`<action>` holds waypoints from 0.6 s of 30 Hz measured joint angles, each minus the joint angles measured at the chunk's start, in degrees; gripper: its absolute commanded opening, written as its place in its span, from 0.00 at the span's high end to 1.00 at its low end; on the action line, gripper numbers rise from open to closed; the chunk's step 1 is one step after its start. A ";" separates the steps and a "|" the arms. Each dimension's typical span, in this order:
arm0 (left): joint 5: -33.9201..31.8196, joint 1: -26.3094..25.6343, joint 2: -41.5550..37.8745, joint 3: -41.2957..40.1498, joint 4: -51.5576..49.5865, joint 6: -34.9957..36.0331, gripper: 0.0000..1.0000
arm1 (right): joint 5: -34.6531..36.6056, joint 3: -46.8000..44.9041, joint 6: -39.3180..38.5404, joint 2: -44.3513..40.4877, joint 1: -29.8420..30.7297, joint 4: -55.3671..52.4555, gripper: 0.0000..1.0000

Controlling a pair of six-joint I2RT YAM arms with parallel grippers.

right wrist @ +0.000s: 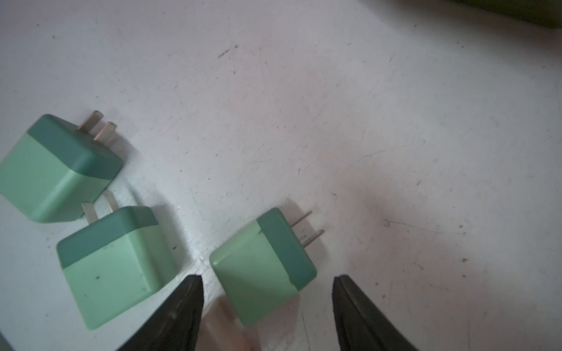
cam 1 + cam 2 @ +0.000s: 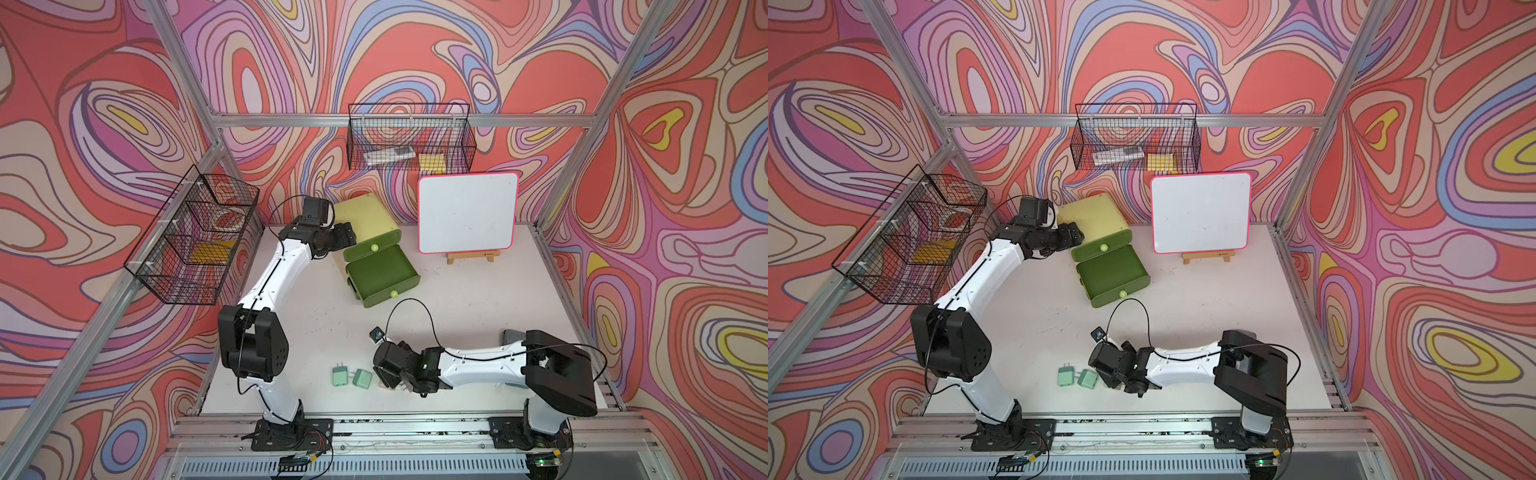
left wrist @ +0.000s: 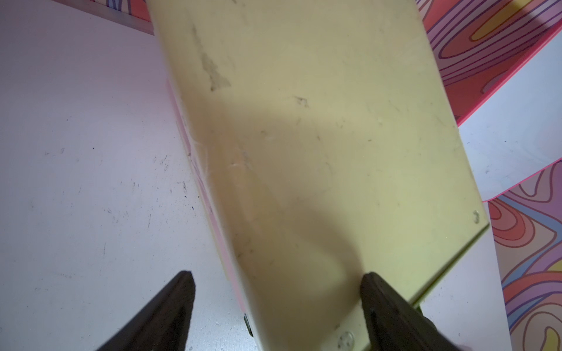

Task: Place the plugs into the drawer by color
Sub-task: Pick up the plug from the center of the board.

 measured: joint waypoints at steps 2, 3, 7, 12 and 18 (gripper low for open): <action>0.00 0.00 -0.02 -0.11 0.00 -0.02 0.15 | -0.02 0.00 0.07 0.11 0.00 -0.04 0.29; 0.02 0.00 -0.04 -0.20 0.02 -0.02 0.15 | 0.00 0.00 0.13 0.11 0.00 -0.07 0.29; 0.02 0.00 -0.04 -0.24 0.02 -0.02 0.15 | 0.33 -0.50 0.52 0.11 0.00 -0.04 0.30; 0.04 0.00 -0.04 -0.24 0.02 -0.04 0.15 | 1.05 -1.53 1.33 0.09 -0.17 0.04 0.30; 0.04 -0.02 -0.04 -0.31 0.04 -0.04 0.15 | 1.07 -3.41 1.55 -0.37 -1.88 -0.09 0.31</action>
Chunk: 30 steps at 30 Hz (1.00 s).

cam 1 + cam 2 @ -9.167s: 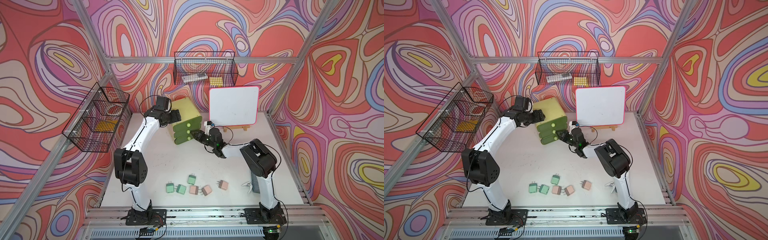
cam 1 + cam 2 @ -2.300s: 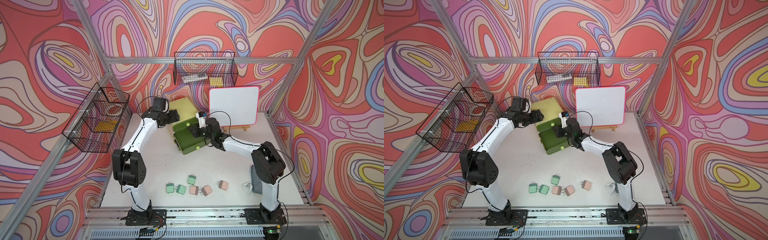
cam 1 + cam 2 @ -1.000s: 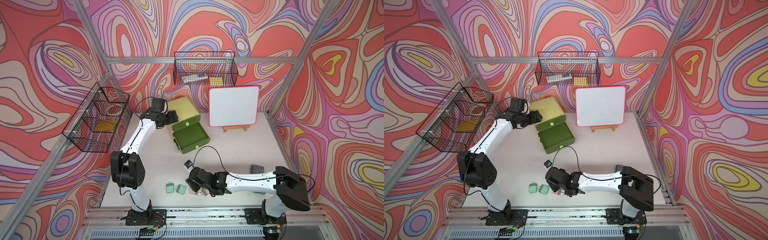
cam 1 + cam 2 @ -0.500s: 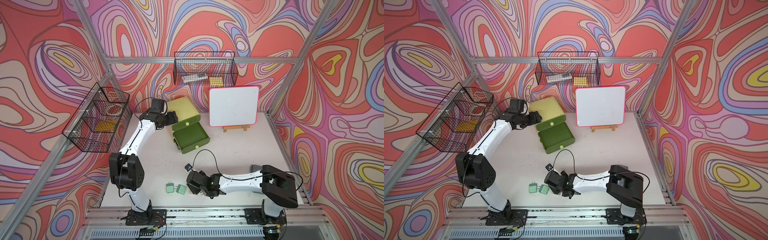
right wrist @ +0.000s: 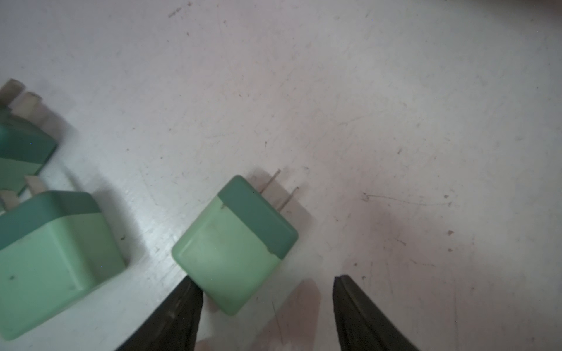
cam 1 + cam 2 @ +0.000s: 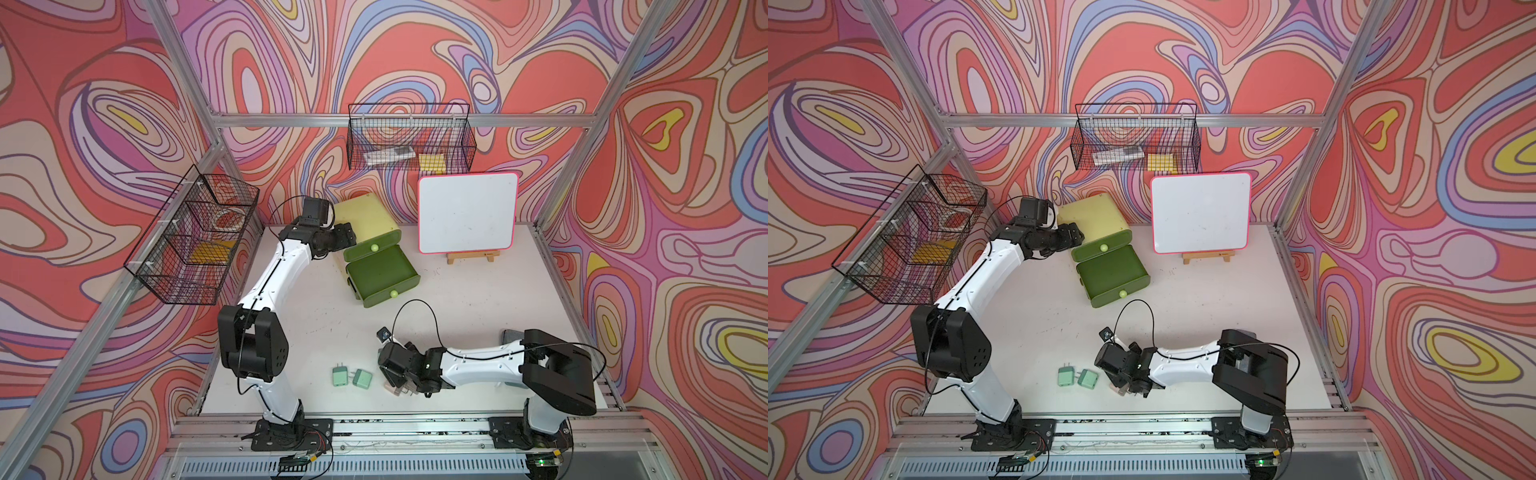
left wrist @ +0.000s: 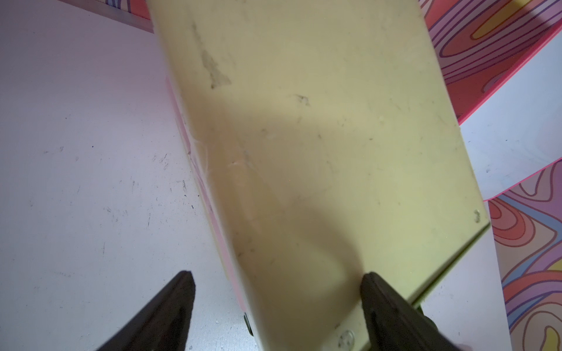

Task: Place the plugs into the drawer by color
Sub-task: Pick up the plug from the center of the board.

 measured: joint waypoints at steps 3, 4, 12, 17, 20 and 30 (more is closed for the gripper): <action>-0.02 -0.04 0.00 -0.02 0.00 0.00 0.15 | 0.07 -1.07 -0.02 -0.70 -1.42 -0.37 0.32; -0.02 -0.04 0.00 -0.04 0.00 0.00 0.15 | 0.13 -1.44 -0.02 -1.11 -1.99 -0.46 0.32; -0.02 -0.04 0.00 -0.04 0.00 0.00 0.15 | -0.37 -2.40 0.48 -6.23 -4.24 -2.03 0.33; -0.04 -0.04 0.00 -0.04 0.00 0.00 0.15 | -2.12 0.37 2.78 -6.75 -3.34 -2.01 0.34; -0.04 -0.04 0.00 -0.04 0.00 0.00 0.15 | -2.71 3.56 3.52 -3.85 -2.56 -1.25 0.32; -0.04 -0.04 0.00 -0.04 0.00 0.02 0.15 | -2.86 7.45 3.04 5.40 -2.23 -1.25 0.36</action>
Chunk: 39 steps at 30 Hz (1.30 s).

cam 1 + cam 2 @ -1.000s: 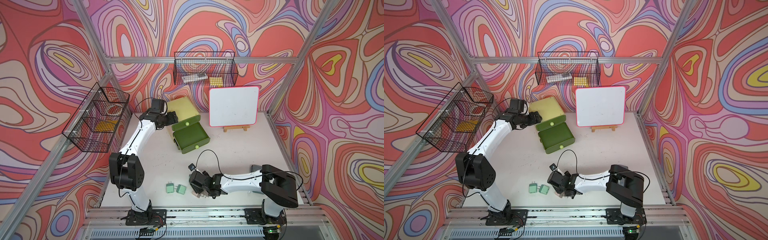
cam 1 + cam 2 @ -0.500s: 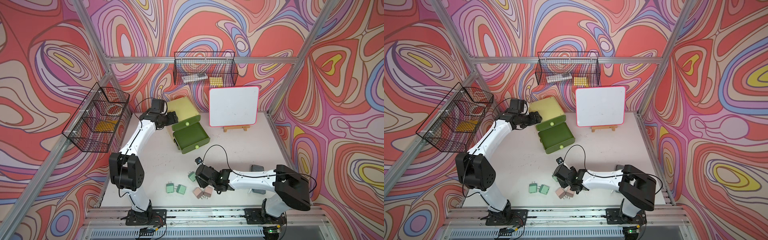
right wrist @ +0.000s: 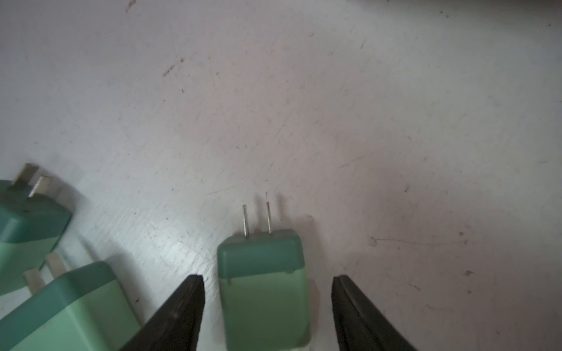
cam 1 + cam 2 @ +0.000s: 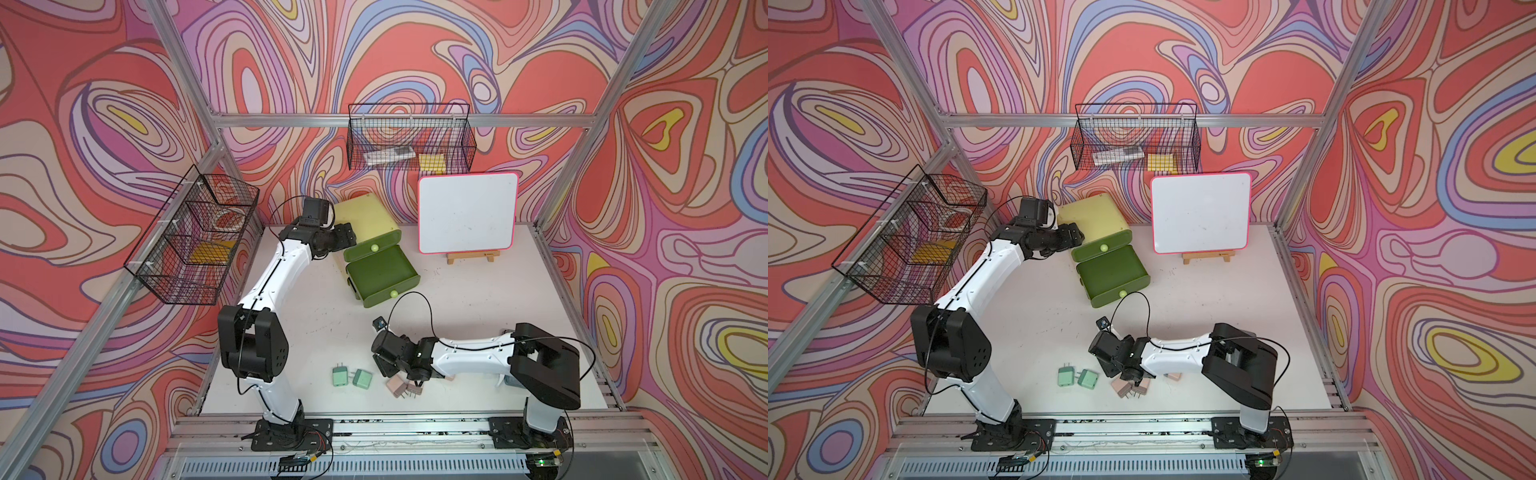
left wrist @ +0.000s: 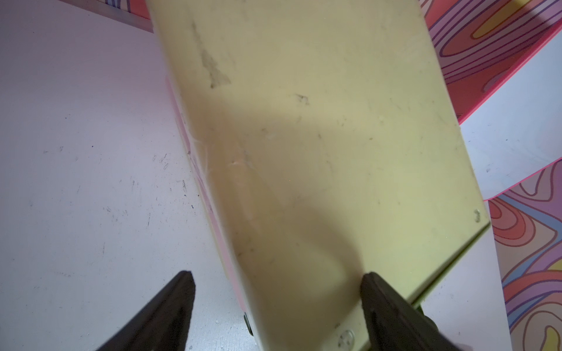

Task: Place the plugs into the drawer by color
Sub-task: Pick up the plug from the center of the board, then place the plug in the drawer.

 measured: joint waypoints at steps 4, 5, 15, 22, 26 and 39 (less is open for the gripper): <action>0.00 0.00 0.00 0.00 0.00 0.00 0.15 | -0.02 0.35 -0.55 1.64 0.00 0.24 0.46; 0.00 0.00 0.00 0.00 0.00 0.00 0.15 | 0.07 0.55 -0.63 1.64 0.00 0.26 0.49; 0.02 0.00 0.00 0.00 0.00 -0.02 0.15 | 1.33 1.09 -1.90 -2.12 0.00 -5.22 0.60; -0.02 0.00 0.00 0.00 0.00 0.00 0.14 | 2.67 9.35 -6.95 -13.20 -3.91 -13.62 0.61; -0.04 0.00 0.00 0.00 0.00 0.00 0.14 | 0.81 14.93 -11.78 -14.82 -11.89 -14.45 0.62; -0.83 -0.07 0.13 0.09 -0.22 0.24 0.10 | -2.84 33.94 -22.97 5.22 -23.02 -16.92 0.62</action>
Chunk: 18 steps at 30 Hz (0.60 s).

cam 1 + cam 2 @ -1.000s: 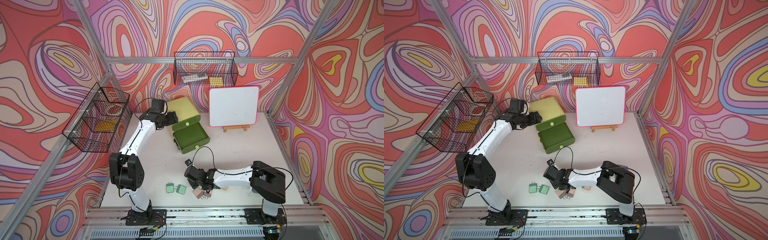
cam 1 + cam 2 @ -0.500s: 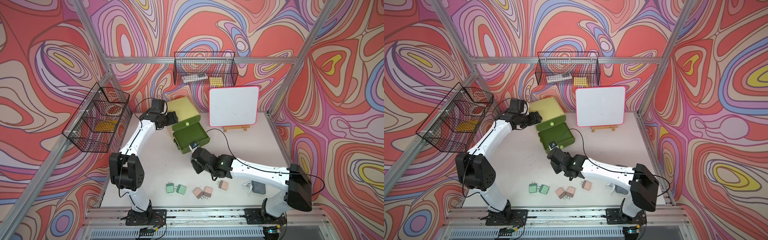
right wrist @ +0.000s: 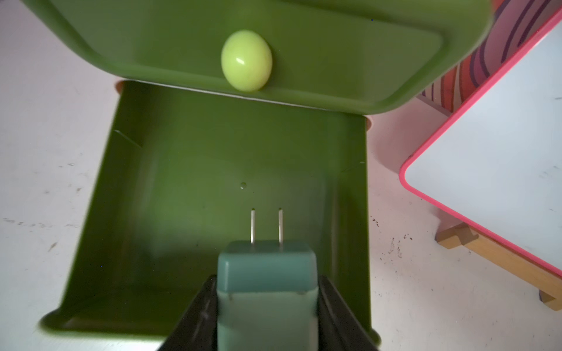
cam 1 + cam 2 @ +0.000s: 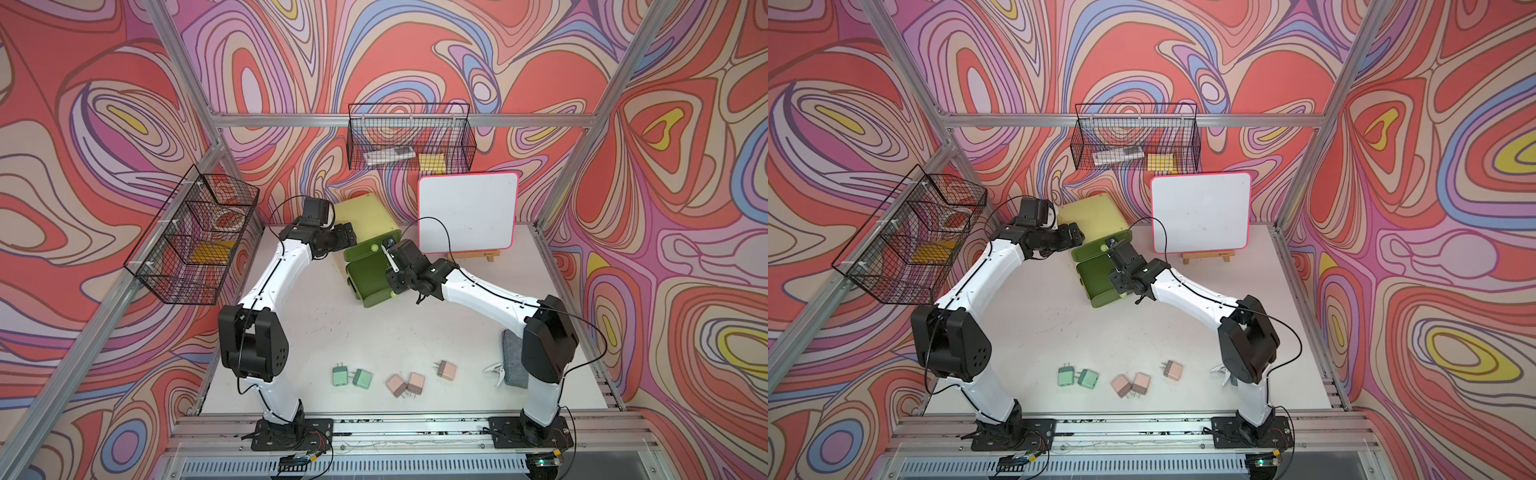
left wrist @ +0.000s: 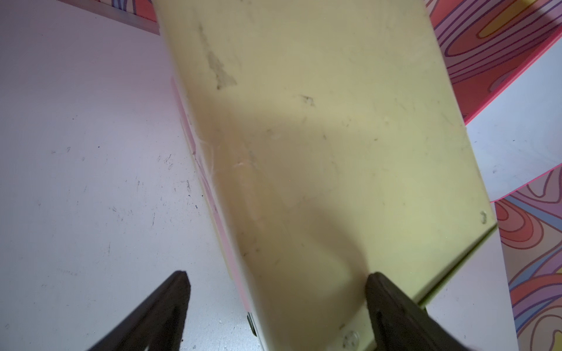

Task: Place the plugs into the drawer by color
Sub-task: Place the plug in the drawer.

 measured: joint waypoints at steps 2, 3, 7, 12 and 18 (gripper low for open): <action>0.00 0.00 0.09 0.00 -0.02 0.04 0.11 | 0.04 1.73 -0.98 2.71 -0.66 -0.61 0.61; 0.02 0.00 0.09 0.00 -0.02 0.11 0.11 | 0.07 2.23 -1.31 3.56 -0.92 -0.76 0.61; 0.04 0.00 0.09 0.02 0.00 0.17 0.11 | 0.09 4.13 -2.29 5.92 -2.21 -1.03 0.60; 0.07 0.00 0.09 0.02 0.00 0.20 0.11 | 0.13 5.38 -3.17 7.08 -3.67 -1.05 0.59; 0.07 0.00 0.09 0.02 0.00 0.17 0.11 | 0.28 5.95 -4.22 8.52 -4.39 -0.15 0.58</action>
